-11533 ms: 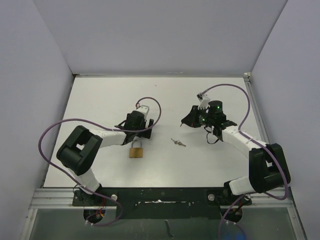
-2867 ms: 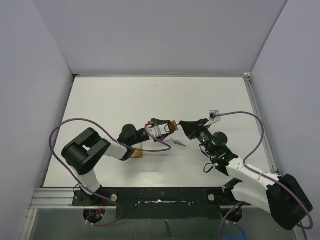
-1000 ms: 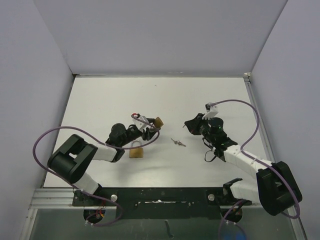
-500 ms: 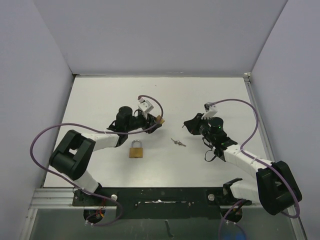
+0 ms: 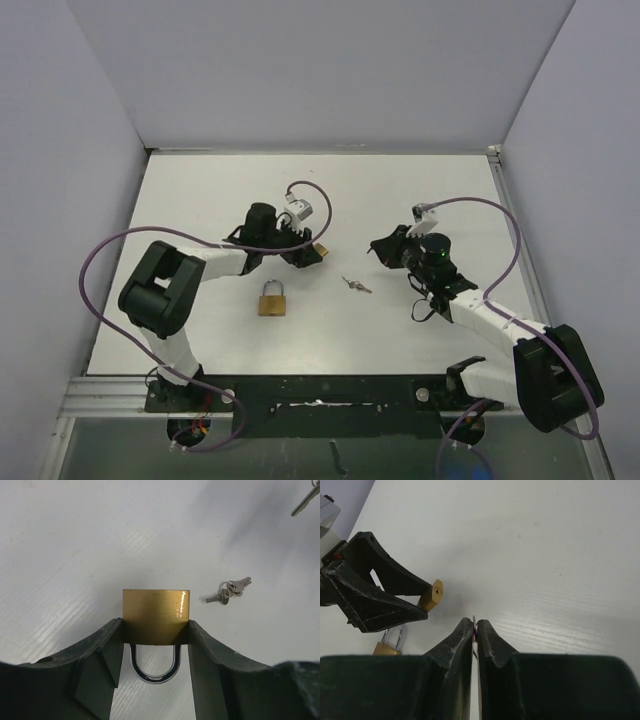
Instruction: Unlock with the key
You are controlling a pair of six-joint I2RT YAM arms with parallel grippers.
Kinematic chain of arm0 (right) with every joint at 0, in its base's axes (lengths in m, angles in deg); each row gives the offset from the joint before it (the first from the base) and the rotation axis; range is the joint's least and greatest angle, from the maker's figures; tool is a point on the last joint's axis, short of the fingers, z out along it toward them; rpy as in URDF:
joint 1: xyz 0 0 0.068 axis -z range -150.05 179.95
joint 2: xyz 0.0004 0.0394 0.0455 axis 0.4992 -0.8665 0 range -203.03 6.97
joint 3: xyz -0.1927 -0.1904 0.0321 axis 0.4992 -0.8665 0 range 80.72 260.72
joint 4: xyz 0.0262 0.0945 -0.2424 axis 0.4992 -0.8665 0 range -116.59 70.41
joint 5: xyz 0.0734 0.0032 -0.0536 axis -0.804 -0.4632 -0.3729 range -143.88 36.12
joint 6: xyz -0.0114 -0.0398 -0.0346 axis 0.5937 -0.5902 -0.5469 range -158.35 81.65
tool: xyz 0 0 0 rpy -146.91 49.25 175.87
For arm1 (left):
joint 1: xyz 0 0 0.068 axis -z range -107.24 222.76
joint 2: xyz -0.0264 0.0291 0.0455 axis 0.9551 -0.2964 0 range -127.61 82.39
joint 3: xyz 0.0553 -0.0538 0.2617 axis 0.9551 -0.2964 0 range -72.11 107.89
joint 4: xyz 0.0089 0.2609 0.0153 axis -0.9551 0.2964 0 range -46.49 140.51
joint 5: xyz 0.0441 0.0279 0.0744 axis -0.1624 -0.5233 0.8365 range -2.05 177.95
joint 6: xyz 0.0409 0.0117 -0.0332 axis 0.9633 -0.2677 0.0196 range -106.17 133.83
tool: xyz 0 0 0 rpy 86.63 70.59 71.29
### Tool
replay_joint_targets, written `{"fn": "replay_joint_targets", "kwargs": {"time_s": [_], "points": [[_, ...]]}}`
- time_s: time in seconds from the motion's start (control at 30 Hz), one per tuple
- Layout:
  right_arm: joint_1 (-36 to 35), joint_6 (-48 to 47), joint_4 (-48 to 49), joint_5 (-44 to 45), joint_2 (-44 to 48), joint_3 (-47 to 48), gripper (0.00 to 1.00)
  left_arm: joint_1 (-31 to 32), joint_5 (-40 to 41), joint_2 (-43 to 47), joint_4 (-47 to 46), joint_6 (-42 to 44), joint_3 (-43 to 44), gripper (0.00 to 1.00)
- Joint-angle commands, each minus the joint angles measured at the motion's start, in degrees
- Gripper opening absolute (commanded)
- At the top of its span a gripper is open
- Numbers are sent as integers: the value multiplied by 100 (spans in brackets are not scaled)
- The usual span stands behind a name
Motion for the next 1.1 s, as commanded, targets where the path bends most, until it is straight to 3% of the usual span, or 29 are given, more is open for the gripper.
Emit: {"fn": "replay_joint_targets", "kwargs": {"time_s": [0.0,0.3,0.53,1.07], "points": [[55,-126,259,-120,31,182,0,-13,-393,-53,28,-86,437,0],[55,-109,288,-112,73,114,0,-13,-726,-265,497,0,786,0],[82,-112,238,-102,180,75,0,-13,-446,-343,756,54,927,0],[121,-99,227,-120,207,13,0,199,2106,-347,1239,152,989,0]]}}
